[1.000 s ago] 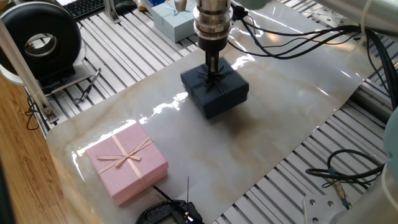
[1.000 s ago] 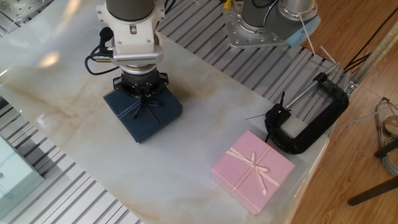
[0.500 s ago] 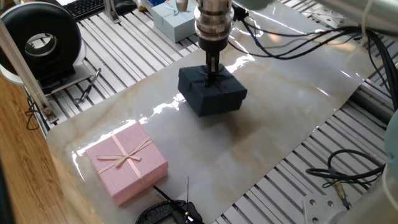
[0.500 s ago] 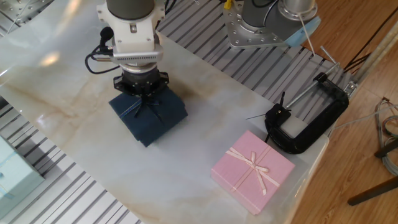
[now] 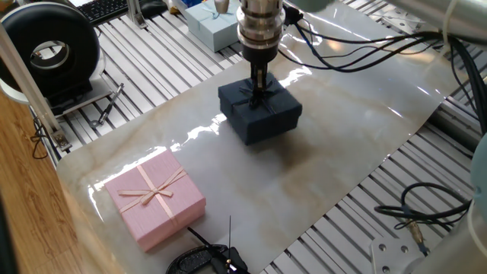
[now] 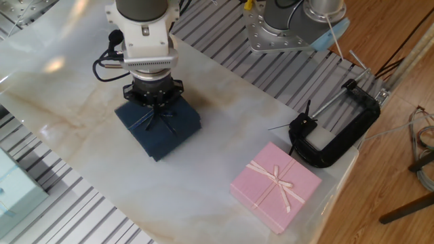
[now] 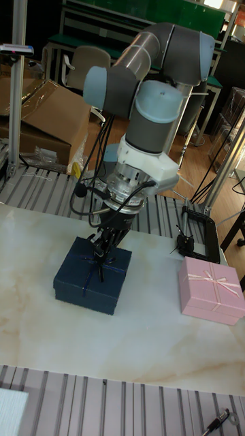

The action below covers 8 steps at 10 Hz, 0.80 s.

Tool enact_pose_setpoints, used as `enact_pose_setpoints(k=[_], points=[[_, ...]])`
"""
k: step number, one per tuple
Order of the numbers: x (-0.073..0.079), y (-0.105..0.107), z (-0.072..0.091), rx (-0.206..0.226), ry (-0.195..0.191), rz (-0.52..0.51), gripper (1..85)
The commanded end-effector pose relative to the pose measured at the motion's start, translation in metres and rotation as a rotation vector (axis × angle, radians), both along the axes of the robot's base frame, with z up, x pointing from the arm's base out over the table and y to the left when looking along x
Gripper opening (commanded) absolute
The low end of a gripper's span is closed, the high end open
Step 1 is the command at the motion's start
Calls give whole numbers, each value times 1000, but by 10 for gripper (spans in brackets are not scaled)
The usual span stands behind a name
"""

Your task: Open a box

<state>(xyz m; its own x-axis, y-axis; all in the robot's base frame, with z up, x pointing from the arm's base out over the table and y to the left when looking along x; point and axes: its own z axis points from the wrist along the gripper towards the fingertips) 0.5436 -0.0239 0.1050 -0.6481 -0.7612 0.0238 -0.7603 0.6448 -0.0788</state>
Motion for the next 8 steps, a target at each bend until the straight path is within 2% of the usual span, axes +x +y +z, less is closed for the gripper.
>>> enact_pose_setpoints(k=[1,3,4,5,8], points=[[-3,-2,-6,20,0,-6,13],[-10,-1,31,-5,41,-13,13],[-9,1,40,-14,49,-17,13],[-5,5,35,0,36,-20,13],[5,-5,-13,33,-16,-2,13]])
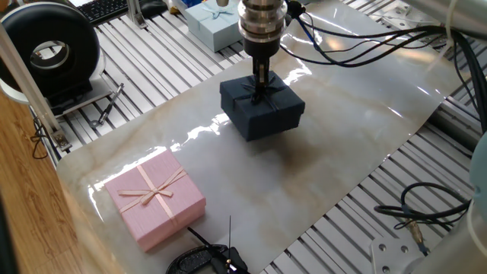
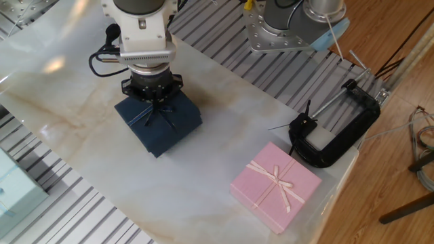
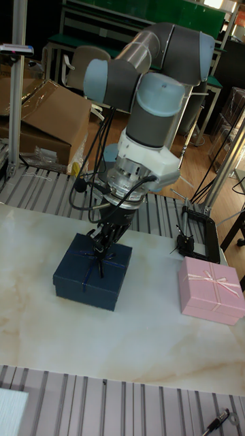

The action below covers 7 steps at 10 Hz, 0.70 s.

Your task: Open a box

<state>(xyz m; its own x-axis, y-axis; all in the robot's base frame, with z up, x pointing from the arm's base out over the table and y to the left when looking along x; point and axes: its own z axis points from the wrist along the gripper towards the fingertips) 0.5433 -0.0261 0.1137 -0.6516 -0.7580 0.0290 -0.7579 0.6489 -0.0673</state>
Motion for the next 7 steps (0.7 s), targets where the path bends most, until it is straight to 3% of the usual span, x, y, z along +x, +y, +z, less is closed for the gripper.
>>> enact_pose_setpoints(k=[1,3,4,5,7], points=[[5,-9,-23,17,-28,7,13],[-2,-5,-2,10,3,-6,13],[-4,-5,20,-19,26,-17,13],[-1,-3,31,-36,25,-23,13],[5,3,7,23,-4,-30,13]])
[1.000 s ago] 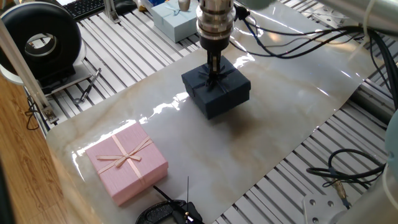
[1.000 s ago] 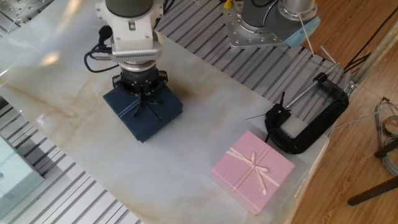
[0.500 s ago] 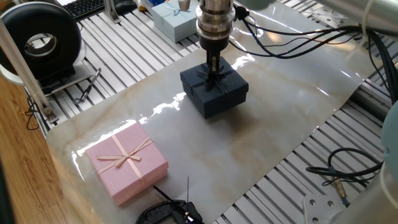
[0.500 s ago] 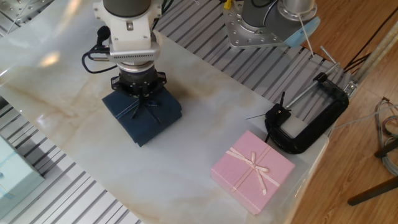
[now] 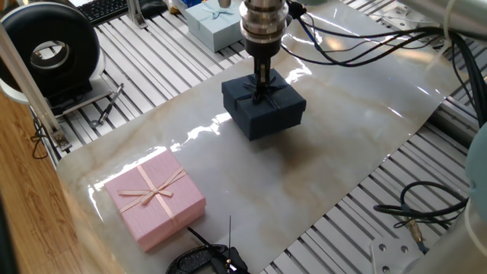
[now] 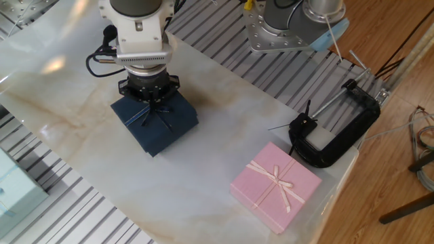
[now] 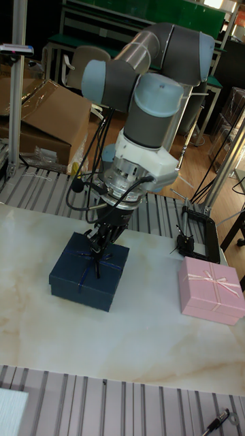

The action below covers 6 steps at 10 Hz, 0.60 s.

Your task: Open a box

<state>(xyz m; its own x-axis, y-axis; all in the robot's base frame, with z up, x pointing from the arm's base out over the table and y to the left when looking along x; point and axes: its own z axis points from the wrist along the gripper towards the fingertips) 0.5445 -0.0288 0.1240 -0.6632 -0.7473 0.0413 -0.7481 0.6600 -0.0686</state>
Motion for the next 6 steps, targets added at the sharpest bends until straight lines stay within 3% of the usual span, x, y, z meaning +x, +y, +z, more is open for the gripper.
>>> enact_pose_setpoints(k=[1,2,4,5,6], points=[[6,-1,-16,38,-26,-2,13],[4,-5,-25,53,-29,1,13],[3,-7,-25,54,-26,1,13],[0,-4,-17,56,-5,-11,13],[5,-14,1,2,3,3,13]])
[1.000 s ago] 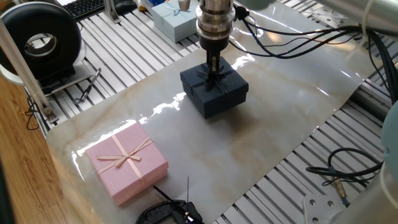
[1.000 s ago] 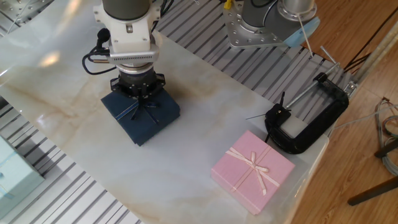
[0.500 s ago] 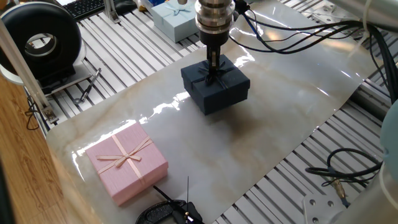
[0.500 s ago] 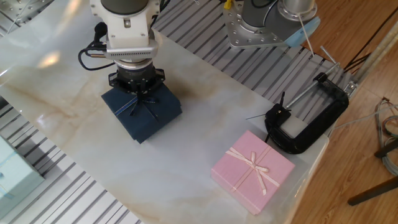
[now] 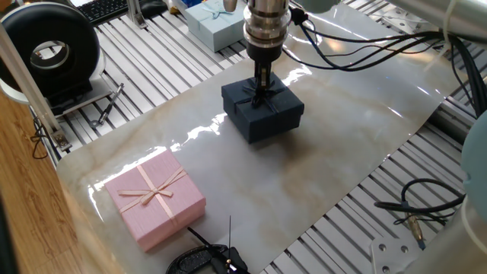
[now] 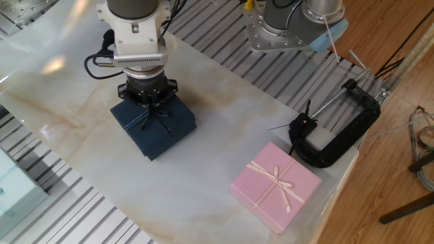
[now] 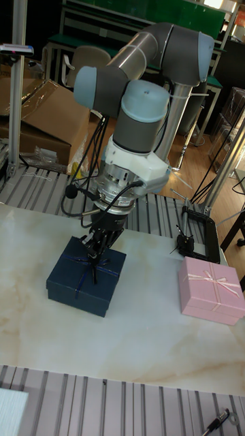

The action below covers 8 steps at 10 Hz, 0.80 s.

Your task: Open a box

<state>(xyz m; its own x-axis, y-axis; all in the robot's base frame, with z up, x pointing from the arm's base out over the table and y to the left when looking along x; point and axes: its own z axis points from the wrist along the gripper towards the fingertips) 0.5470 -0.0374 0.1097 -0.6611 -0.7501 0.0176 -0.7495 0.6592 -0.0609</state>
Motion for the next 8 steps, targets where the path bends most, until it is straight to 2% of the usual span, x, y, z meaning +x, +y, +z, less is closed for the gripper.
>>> enact_pose_setpoints(k=[1,2,4,8], points=[[6,-3,20,-20,3,4,13],[4,4,14,21,2,-7,13],[7,-4,5,13,-16,2,13],[7,-4,-4,30,-27,2,13]])
